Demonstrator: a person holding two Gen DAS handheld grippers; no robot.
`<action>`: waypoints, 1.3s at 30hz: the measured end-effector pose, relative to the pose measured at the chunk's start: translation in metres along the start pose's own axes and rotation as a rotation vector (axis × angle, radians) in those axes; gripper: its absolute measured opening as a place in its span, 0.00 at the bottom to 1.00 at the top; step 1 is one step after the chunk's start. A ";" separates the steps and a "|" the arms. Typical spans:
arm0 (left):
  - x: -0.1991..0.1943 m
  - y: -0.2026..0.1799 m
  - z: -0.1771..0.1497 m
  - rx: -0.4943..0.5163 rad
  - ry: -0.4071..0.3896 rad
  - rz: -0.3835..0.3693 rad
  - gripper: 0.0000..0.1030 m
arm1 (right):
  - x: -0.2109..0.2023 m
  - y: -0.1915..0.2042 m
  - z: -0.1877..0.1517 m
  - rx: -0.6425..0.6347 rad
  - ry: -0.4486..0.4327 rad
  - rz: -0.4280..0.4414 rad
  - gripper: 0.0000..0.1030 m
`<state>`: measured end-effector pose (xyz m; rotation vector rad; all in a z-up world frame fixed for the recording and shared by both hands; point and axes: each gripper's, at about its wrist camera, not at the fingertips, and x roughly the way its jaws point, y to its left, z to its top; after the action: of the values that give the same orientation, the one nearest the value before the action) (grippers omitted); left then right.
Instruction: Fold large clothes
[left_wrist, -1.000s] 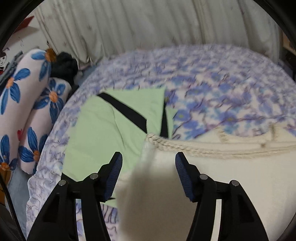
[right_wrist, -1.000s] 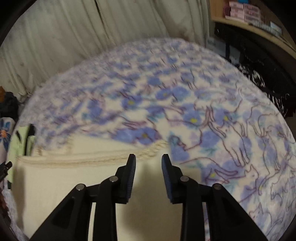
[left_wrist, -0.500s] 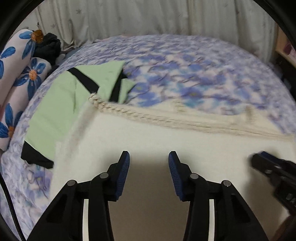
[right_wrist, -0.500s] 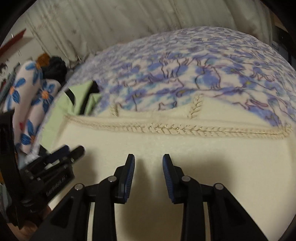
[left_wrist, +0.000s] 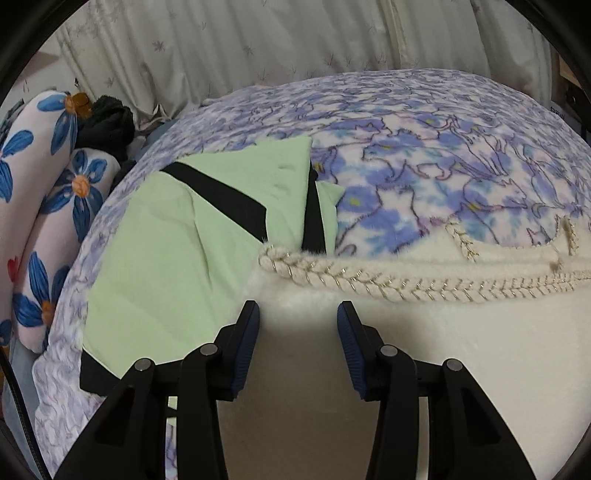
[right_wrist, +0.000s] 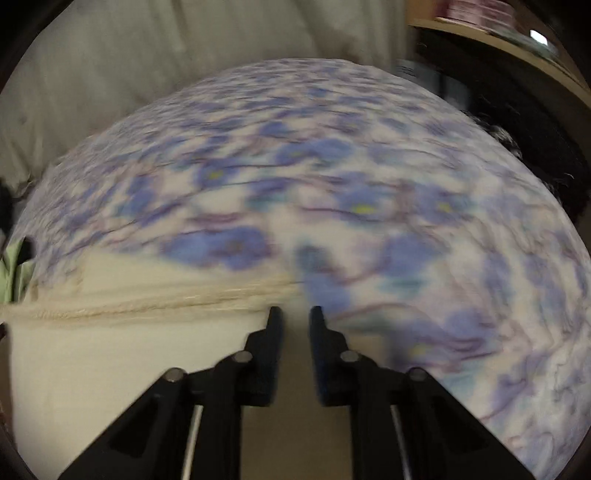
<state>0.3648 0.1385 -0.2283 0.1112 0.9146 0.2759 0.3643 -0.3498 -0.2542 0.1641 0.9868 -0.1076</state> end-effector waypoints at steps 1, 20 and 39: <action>0.000 0.002 0.001 -0.009 -0.007 -0.004 0.42 | -0.001 -0.004 0.000 0.016 0.003 0.022 0.17; -0.032 0.036 -0.002 -0.020 -0.009 0.049 0.53 | -0.058 0.006 -0.009 0.012 -0.044 0.058 0.18; -0.120 0.033 -0.190 -0.108 0.136 -0.033 0.75 | -0.117 0.058 -0.179 -0.139 0.087 0.178 0.20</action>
<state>0.1389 0.1319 -0.2447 -0.0231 1.0334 0.3042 0.1629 -0.2576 -0.2478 0.1288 1.0584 0.1323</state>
